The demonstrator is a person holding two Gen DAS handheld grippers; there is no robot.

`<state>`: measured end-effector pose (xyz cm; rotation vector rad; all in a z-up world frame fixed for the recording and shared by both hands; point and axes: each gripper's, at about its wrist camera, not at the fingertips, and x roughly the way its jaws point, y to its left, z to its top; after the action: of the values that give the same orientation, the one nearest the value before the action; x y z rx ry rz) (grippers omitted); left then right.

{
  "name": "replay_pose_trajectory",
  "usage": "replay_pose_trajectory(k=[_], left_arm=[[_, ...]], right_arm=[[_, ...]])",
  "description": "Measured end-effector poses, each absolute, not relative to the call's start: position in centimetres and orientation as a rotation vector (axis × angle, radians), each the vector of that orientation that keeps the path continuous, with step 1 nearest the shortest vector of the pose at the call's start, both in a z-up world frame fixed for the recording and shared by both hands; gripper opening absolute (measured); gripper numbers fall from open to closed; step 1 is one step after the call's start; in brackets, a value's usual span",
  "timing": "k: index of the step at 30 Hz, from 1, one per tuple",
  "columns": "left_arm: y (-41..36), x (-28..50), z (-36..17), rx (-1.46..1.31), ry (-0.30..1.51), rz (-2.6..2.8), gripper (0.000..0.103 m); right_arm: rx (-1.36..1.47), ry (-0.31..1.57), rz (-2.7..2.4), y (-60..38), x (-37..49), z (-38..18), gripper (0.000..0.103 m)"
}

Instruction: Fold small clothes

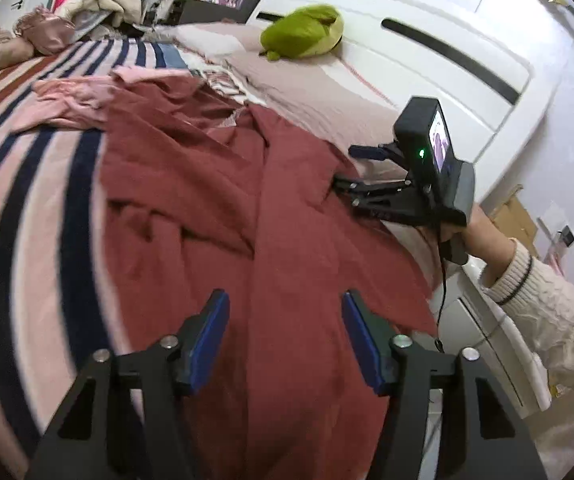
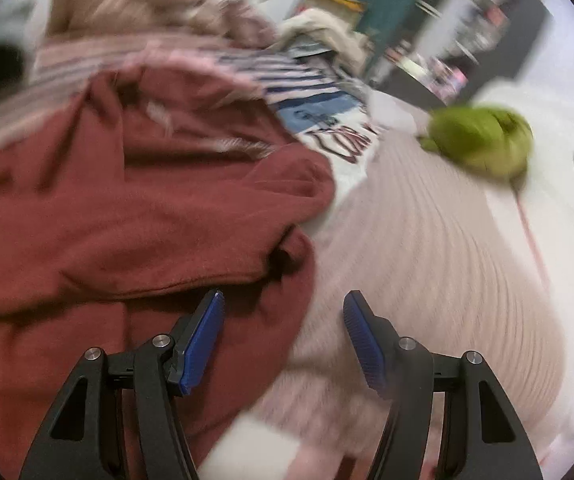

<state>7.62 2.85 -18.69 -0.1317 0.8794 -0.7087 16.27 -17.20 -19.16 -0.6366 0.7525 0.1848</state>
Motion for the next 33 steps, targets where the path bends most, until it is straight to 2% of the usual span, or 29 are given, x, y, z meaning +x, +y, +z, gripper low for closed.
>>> replay_pose_trajectory(k=[2,6,7,8,9,10,12,17,19,23,25,27,28,29,30,33], left_arm=[[1.8,9.2,-19.5,-0.128,0.909,-0.698,0.044],[1.3,9.9,-19.9,-0.133,0.925,-0.726,0.044],[1.2,9.9,-19.8,-0.128,0.926,-0.735,0.044],[1.2,9.8,-19.7,-0.122,0.927,-0.740,0.044],[1.3,9.6,-19.6,-0.116,0.927,-0.742,0.044],[1.2,9.6,-19.5,-0.112,0.928,-0.743,0.044],[1.7,9.5,-19.4,-0.115,0.928,-0.752,0.044],[1.7,9.2,-19.8,-0.112,0.951,-0.785,0.044],[1.3,8.2,-20.1,-0.095,0.964,-0.809,0.044],[0.9,6.4,-20.5,-0.058,0.969,-0.790,0.044],[0.8,5.6,-20.5,-0.056,0.962,-0.796,0.034],[-0.2,4.6,-20.6,-0.012,0.962,-0.801,0.030],[-0.7,4.2,-20.7,0.026,0.956,-0.787,0.024],[-1.4,3.7,-20.7,0.083,0.947,-0.758,0.015],[-1.9,3.4,-20.6,0.138,0.944,-0.726,0.002],[-1.4,2.3,-18.1,0.206,0.845,-0.626,0.001]], right_arm=[[-0.718,0.748,0.177,-16.2,17.3,-20.2,0.058],[-0.614,0.698,0.093,-17.0,19.8,-18.7,0.052],[-0.570,0.683,0.065,-17.8,20.3,-18.0,0.042],[-0.528,0.669,0.048,-18.5,20.7,-17.3,0.038],[-0.473,0.651,0.026,-19.6,21.1,-16.4,0.030],[-0.447,0.636,0.003,-20.3,21.2,-15.9,0.019],[-0.378,0.596,-0.049,-22.0,21.4,-14.6,0.014],[-0.203,0.618,-0.034,-26.3,21.3,-13.4,0.016],[-0.188,0.624,-0.023,-26.8,20.7,-13.5,0.026],[-0.136,0.631,0.020,-27.3,18.5,-13.0,0.033],[-0.091,0.631,0.045,-27.5,17.1,-12.8,0.036],[-0.062,0.628,0.060,-27.7,15.6,-12.6,0.038],[-0.046,0.625,0.067,-27.8,14.8,-12.5,0.038],[-0.026,0.623,0.076,-27.8,14.1,-12.4,0.038],[-0.013,0.623,0.083,-27.9,13.7,-12.3,0.038],[0.019,0.620,0.100,-27.9,12.5,-12.1,0.038]])
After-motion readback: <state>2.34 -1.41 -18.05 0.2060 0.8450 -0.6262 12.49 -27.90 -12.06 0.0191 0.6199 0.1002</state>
